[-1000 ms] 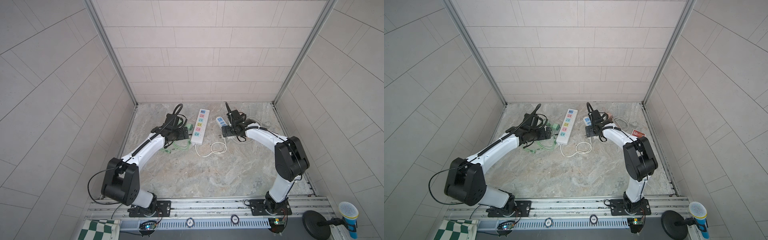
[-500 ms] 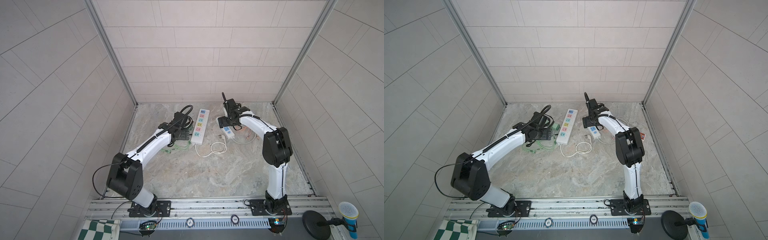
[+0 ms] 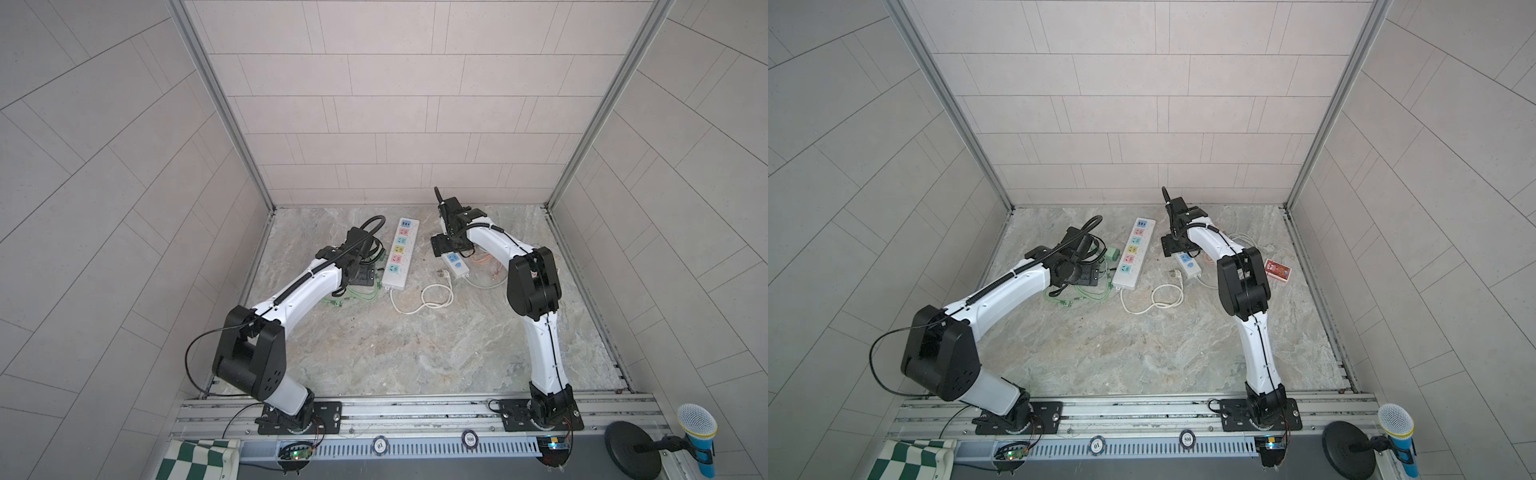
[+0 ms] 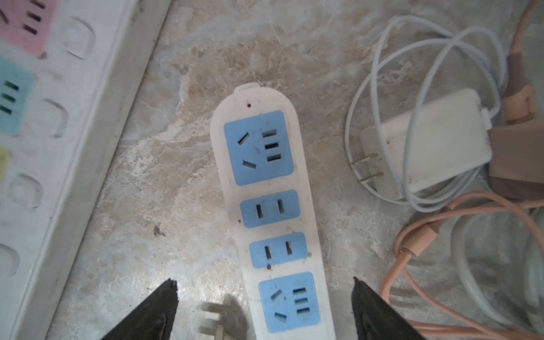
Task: Insert the plug
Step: 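Grasp the short blue-socket power strip with right gripper while left hovers over cables, then drag the short power strip nearer the robot with the right gripper and release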
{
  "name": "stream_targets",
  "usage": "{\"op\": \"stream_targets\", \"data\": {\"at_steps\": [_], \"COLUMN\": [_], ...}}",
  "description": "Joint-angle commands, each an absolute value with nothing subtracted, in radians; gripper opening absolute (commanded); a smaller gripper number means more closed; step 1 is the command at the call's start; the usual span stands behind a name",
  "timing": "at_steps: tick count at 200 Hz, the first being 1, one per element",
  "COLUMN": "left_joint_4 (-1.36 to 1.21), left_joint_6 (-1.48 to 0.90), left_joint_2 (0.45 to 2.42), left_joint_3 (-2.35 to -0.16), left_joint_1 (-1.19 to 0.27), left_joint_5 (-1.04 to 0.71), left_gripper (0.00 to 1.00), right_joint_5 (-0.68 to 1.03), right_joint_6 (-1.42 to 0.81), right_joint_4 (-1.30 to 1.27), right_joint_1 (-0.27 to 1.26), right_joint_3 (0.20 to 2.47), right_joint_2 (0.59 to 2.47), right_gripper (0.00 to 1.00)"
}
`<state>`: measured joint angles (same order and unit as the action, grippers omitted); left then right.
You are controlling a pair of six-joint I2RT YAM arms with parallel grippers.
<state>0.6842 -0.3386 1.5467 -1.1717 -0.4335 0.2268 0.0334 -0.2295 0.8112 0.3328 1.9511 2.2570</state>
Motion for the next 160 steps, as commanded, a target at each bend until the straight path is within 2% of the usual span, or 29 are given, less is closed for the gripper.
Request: {"op": "stream_targets", "data": {"at_steps": [1, 37, 82, 109, 141, 160], "left_joint_4": [0.683, 0.683, 0.663, 0.661, 0.671, 0.676], "left_joint_6": [-0.319, -0.312, -0.324, -0.329, -0.338, -0.35], "left_joint_2": [1.529, 1.494, 1.464, 1.451, 1.45, 1.44], "left_joint_3": [-1.137, -1.121, -1.097, -1.092, -1.087, -1.079], "left_joint_1": [-0.433, -0.433, -0.433, -0.433, -0.433, -0.432], "left_joint_5": [0.18, 0.161, 0.15, 0.154, 0.169, 0.173], "left_gripper": [1.0, 1.0, 1.0, 1.0, 1.0, 1.0], "right_joint_5": [0.012, -0.023, 0.001, 0.021, 0.017, 0.005], "right_joint_6": [-0.228, -0.239, -0.243, -0.232, -0.188, -0.141], "right_joint_4": [0.862, 0.902, 0.913, 0.913, 0.922, 0.938], "right_joint_1": [0.328, 0.316, 0.3, 0.287, 0.272, 0.26], "right_joint_3": [1.986, 2.068, 2.057, 2.032, 2.043, 2.064], "right_joint_2": [2.292, 2.361, 2.387, 2.385, 2.364, 2.329], "right_gripper": [0.9, 0.87, 0.77, 0.62, 0.3, 0.21]}}
